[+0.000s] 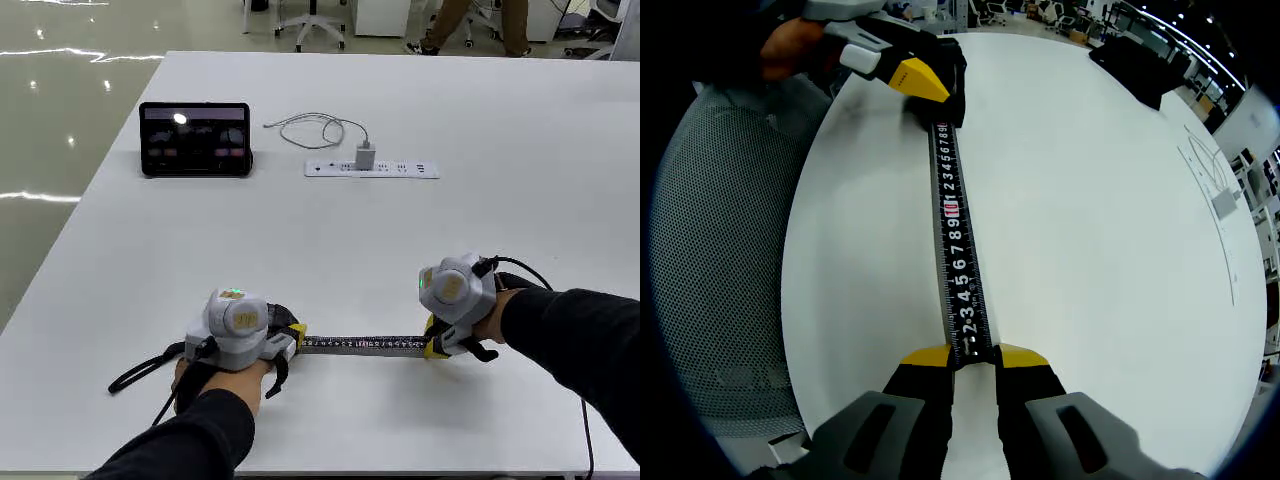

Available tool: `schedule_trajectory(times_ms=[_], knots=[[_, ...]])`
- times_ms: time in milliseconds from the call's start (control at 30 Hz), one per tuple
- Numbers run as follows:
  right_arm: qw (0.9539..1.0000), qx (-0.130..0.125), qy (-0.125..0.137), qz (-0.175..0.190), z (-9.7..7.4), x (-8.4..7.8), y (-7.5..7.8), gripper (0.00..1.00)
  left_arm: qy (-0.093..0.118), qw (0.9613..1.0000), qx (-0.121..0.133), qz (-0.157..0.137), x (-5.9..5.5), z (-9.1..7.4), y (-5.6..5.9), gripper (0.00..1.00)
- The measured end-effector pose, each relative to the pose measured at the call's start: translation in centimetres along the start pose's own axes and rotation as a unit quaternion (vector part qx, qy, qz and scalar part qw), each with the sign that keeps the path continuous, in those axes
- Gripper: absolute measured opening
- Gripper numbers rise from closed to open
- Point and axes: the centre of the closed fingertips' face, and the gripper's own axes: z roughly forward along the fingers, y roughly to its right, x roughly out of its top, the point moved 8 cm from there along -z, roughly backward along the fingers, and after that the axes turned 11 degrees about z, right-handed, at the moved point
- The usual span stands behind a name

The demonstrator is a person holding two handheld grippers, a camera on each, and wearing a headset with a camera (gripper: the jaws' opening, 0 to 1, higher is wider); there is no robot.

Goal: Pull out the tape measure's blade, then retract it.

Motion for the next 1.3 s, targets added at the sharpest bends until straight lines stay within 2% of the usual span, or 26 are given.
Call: schedule_trajectory(times_ms=[867, 1300], knots=[[1.0, 0.003, 0.006, 0.0, 0.4, 0.7, -0.2, 0.11, 0.0, 1.0, 0.0, -0.002, 0.0, 0.0, 0.1, 0.58], [0.9998, 0.003, 0.013, 0.015, 0.5, 1.1, -0.3, 0.11, 0.0, 1.0, 0.0, -0.002, 0.0, 0.0, 0.1, 0.58]])
